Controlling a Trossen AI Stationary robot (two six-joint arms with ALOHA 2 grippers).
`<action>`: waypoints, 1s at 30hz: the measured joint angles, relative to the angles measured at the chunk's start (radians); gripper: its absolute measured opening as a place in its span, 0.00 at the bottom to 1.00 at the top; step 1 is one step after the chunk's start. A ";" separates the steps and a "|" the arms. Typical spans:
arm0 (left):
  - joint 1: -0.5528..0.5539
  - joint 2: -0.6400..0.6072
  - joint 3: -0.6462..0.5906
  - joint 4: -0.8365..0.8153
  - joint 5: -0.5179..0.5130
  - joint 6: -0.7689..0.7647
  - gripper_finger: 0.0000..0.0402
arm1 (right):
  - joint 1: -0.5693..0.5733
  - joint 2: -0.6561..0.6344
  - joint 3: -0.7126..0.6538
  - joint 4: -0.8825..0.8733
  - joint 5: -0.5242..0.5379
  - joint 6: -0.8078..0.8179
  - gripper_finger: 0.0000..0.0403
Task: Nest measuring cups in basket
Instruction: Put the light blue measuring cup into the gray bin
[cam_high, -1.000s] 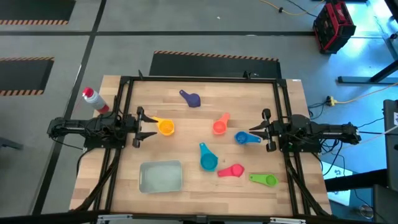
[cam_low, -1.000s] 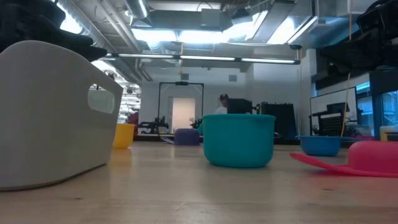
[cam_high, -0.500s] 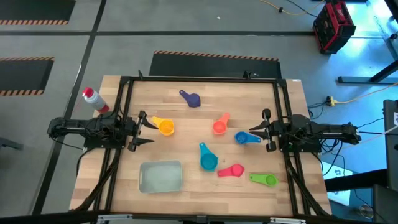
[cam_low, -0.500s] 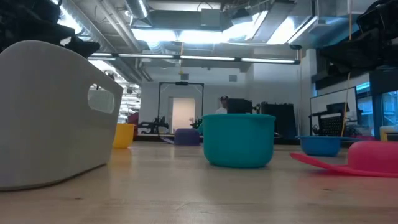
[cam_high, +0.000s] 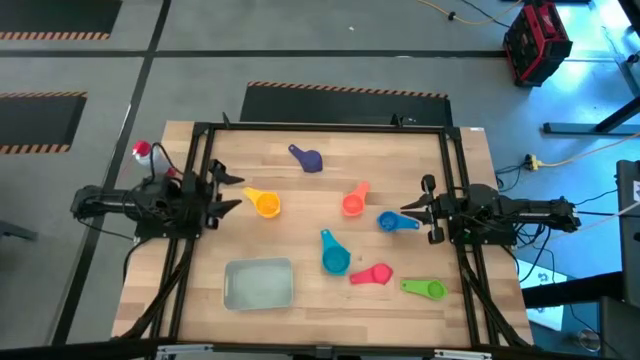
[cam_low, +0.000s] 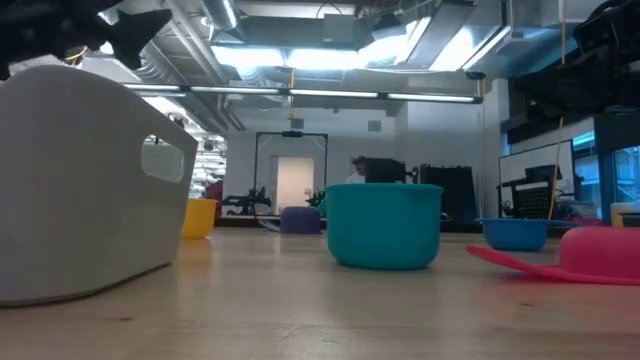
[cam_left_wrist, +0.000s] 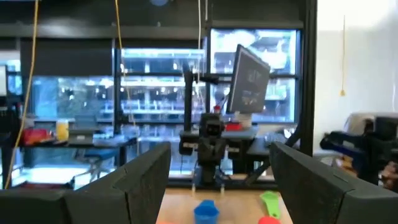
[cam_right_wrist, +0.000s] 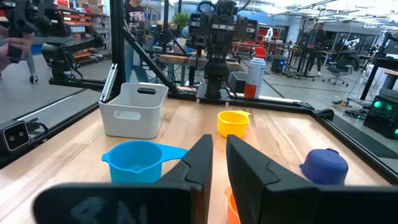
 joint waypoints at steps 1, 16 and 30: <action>0.000 0.043 0.024 -0.002 0.000 0.000 0.67 | 0.000 0.000 0.000 0.000 0.000 0.000 0.13; 0.043 0.767 0.560 -0.283 0.158 0.100 0.67 | 0.000 0.000 0.000 0.000 0.000 0.000 0.13; 0.109 1.226 0.972 -0.455 0.421 0.222 0.67 | 0.000 0.000 0.000 0.000 0.000 0.000 0.13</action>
